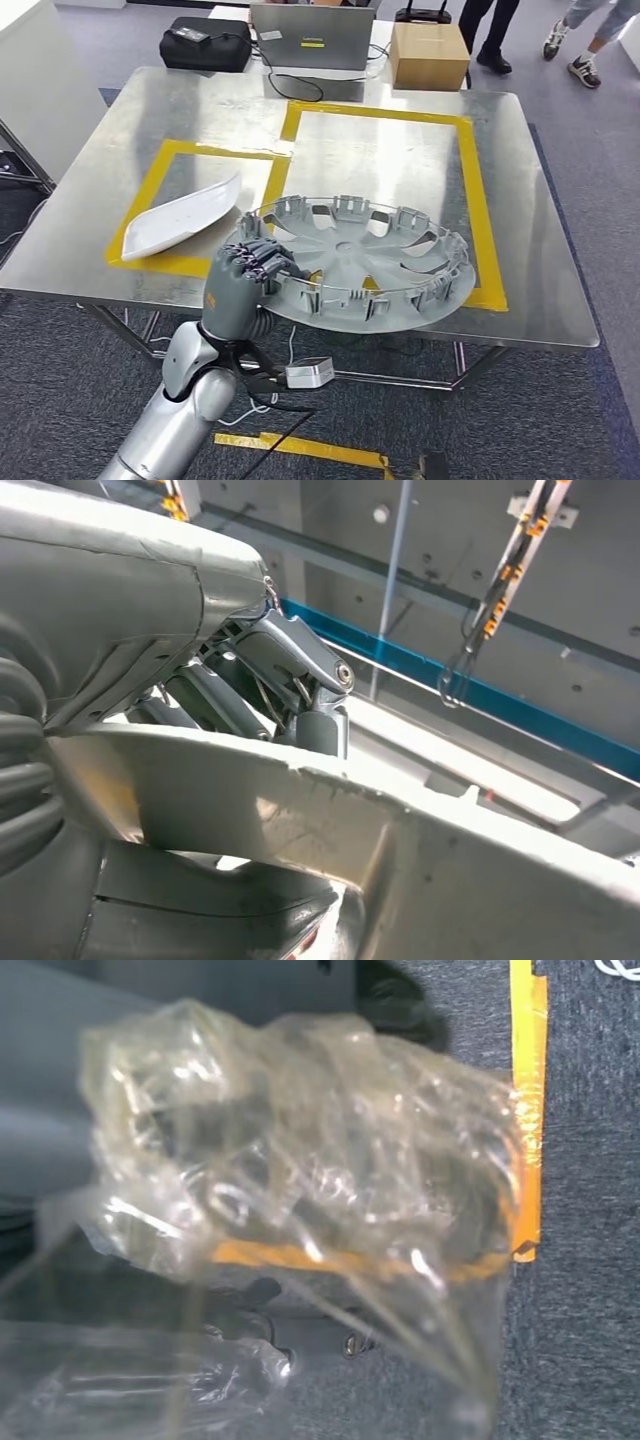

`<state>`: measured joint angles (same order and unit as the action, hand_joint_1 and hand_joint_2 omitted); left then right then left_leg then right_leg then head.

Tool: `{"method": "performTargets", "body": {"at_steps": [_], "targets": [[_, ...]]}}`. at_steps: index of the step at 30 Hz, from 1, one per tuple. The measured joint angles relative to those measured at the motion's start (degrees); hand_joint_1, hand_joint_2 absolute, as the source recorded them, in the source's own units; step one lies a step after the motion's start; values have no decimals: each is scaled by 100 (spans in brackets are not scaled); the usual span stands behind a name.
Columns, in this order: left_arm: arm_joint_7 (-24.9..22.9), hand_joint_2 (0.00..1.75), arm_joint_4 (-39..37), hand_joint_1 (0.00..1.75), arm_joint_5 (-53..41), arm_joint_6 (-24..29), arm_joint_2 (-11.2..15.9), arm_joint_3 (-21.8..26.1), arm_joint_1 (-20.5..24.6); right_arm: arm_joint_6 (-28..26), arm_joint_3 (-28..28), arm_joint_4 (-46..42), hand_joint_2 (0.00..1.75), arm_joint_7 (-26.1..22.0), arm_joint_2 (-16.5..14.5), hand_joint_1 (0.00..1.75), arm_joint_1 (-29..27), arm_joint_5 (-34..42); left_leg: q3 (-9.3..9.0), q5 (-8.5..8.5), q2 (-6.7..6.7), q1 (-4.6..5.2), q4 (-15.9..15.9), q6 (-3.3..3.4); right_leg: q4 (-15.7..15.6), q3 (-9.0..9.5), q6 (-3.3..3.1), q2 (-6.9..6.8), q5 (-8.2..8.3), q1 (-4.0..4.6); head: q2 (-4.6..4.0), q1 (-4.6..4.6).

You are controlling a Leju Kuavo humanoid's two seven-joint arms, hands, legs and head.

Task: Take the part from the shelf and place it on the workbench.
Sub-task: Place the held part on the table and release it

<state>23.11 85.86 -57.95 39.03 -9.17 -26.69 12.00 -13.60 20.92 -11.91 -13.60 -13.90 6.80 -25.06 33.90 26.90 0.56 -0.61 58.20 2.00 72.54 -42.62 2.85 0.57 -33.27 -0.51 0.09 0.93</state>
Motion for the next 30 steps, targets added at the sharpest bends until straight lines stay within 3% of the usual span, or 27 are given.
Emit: {"method": "performTargets", "body": {"at_steps": [1, 2, 5, 7, 8, 12, 15, 19, 24, 26, 29, 30], "targets": [[-4, 175, -16, 175, -4, -9, 1, -5, -1, 0, -2, 0, 0, 1, 0, 0, -5, 0, -3, 7, 29, 0, 1, 0, 131, -71, 13, -6, 0, -7, 0, -1], [-13, 175, -33, 175, -10, -19, 1, -9, 0, 0, -3, 0, 0, 2, 0, 0, -8, 0, -9, 15, 57, 0, 2, -4, 16, -20, 17, -19, 112, -13, 0, -1], [-83, 175, -79, 175, -71, -63, -2, -26, 27, 1, -7, 0, 0, 4, -1, 0, 8, -5, -40, 56, 121, 20, 11, -58, -1076, 551, -13, -207, 580, -4, 0, -3], [-173, 175, -114, 175, -156, -108, -10, -38, 70, -4, -9, 0, 0, 5, -2, 0, 25, -9, -47, 74, 153, 56, 18, -111, -1432, 752, -75, -295, 640, 19, 0, 1], [-227, 175, -136, 175, -197, -133, -16, -43, 90, -10, -10, 0, 0, 5, -3, 0, 25, -10, -47, 87, 168, 70, 24, -116, -1453, 771, -101, -274, 646, 24, 0, -1], [-408, 175, -250, 175, -275, -215, -47, -51, 161, -30, -11, 0, 0, 3, -9, 0, 11, -10, -71, 79, 209, 75, 6, 51, -1472, 769, -125, -204, 665, 26, 0, 7], [-488, 175, -327, 175, -277, -247, -75, -55, 213, -39, -13, 0, 0, 3, -10, 0, 14, -10, -89, 72, 220, 66, -26, 37, -1471, 769, -154, -191, 652, 43, 0, 4], [-553, 175, -414, 175, -278, -260, -96, -48, 261, -46, -17, 0, 0, 3, -14, 0, 14, -10, -91, 69, 219, 61, -38, -42, -1471, 766, -177, -197, 650, 39, 0, 3], [-614, 175, -514, 175, -281, -292, -113, -21, 307, -44, -42, -3, 0, -2, -48, 0, 18, -12, -155, 18, 222, 49, -158, -8, -1526, 799, -123, -198, 671, 40, 0, 3], [-615, 175, -542, 175, -283, -303, -146, -18, 334, -44, -51, -8, 0, -8, -51, 0, 21, -12, -246, -67, 227, -4, -330, -12, -1303, 689, -67, -138, 519, 37, 0, -20], [-625, 175, -593, 175, -299, -314, -170, -6, 363, -45, -55, -9, 0, -9, -47, 0, 10, -12, -274, -77, 222, -38, -377, -26, -295, 173, 59, -75, 91, -34, 0, -34], [-638, 175, -615, 175, -311, -322, -171, -1, 362, -46, -55, -9, 0, -8, -45, 0, 3, -12, -277, -64, 220, -48, -371, -41, -96, 61, 101, -75, 60, -61, 0, -32]]}}
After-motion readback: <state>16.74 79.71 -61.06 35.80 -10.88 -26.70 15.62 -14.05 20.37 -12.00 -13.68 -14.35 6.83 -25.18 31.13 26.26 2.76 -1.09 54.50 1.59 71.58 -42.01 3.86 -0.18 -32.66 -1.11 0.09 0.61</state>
